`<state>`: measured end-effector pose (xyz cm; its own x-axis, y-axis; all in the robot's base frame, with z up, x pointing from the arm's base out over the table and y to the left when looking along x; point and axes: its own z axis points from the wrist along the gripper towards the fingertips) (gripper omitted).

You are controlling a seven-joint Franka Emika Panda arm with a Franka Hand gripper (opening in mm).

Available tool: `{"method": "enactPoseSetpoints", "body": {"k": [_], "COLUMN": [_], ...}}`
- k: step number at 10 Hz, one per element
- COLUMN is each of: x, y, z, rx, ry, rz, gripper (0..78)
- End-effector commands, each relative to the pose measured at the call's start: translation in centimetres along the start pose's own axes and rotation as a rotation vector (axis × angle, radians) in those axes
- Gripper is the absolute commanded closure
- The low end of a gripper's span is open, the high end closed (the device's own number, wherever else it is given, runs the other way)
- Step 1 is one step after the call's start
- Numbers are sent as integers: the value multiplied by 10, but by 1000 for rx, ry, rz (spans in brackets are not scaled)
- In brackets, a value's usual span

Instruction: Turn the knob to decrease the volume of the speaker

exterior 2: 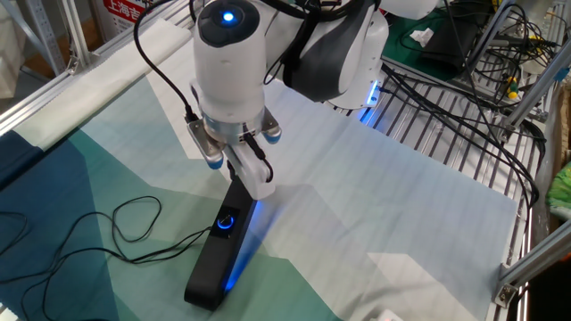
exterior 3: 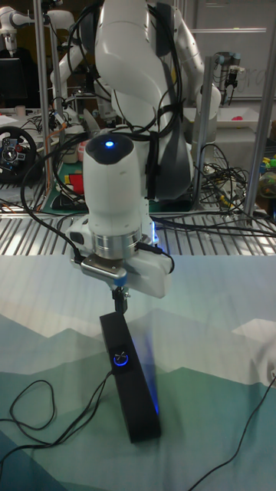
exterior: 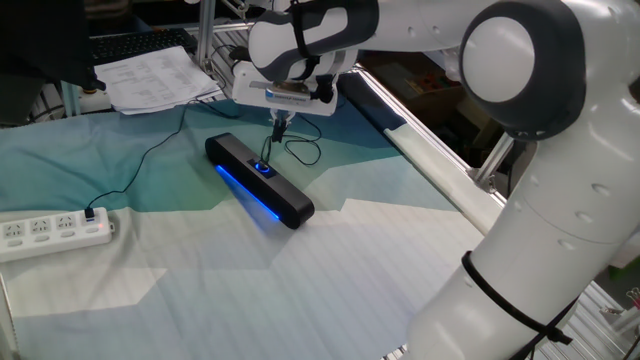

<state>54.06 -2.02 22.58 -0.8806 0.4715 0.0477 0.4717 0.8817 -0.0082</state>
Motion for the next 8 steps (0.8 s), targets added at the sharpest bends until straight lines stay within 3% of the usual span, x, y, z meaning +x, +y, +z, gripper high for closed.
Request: {"method": "enactPoseSetpoints", "body": {"k": [1, 4, 6, 8], "x": [-1, -1, -1, -1], "y": [0, 0, 0, 0], "z": [-1, -1, -1, -1], "rx": [-24, -33, -63, -119], "ry": [-20, -8, -24, -30], "rz": [78, 155, 216, 227], "gripper": [776, 776, 776, 776]}}
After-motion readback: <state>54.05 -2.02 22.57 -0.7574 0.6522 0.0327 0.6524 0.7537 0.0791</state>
